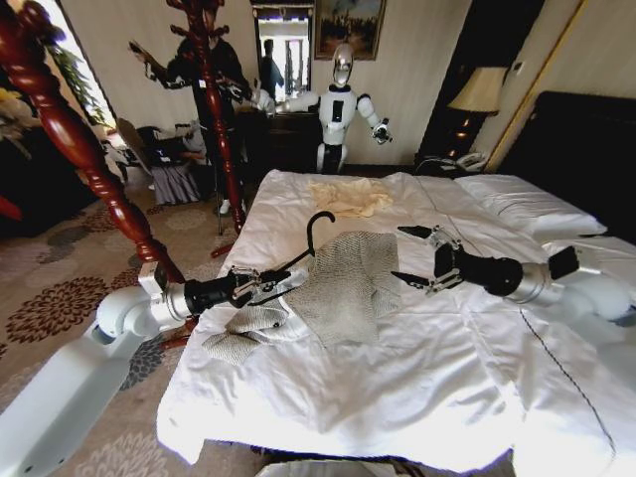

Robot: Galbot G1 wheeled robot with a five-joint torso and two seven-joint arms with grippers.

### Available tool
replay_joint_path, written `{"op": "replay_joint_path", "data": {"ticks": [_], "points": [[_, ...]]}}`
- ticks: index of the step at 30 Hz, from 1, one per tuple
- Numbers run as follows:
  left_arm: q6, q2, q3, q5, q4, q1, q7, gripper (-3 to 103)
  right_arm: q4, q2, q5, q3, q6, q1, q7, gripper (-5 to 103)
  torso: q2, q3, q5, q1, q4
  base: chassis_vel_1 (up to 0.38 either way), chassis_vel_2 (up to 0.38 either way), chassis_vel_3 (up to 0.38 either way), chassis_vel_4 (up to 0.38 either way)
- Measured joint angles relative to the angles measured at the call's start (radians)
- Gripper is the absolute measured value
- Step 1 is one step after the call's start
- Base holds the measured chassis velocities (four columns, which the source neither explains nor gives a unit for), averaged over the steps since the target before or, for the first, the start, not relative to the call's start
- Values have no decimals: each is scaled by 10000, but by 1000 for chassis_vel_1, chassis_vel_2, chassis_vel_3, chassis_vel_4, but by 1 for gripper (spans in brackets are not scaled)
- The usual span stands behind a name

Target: Pick up the clothes from the bed and hang them on the clothes hanger.

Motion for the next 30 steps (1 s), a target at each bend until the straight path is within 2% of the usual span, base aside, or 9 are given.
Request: {"op": "replay_joint_path", "data": {"ticks": [7,16,23,30], "points": [[-29,179,328,6,-333,12,137,2,-782,-434,-220,-65,-196,377,-868,100,0,0,1,0,-1,0,0,0,0],[-40,436,549,-2,-666,-190,227,2,-1259,-1138,-417,-138,-1044,825,-2983,100,0,0,-1,0,-1,0,0,0,0],[-44,541,785,-55,-884,-355,245,2,-939,-1361,-292,-172,-1432,728,-3206,100,0,-1,-1,0,-1,0,0,0,0],[-49,559,1316,-47,-810,-730,264,2,-395,-1545,-227,-178,-1499,514,-2646,100,1,-1,-3,-1,0,0,0,0,0]]}}
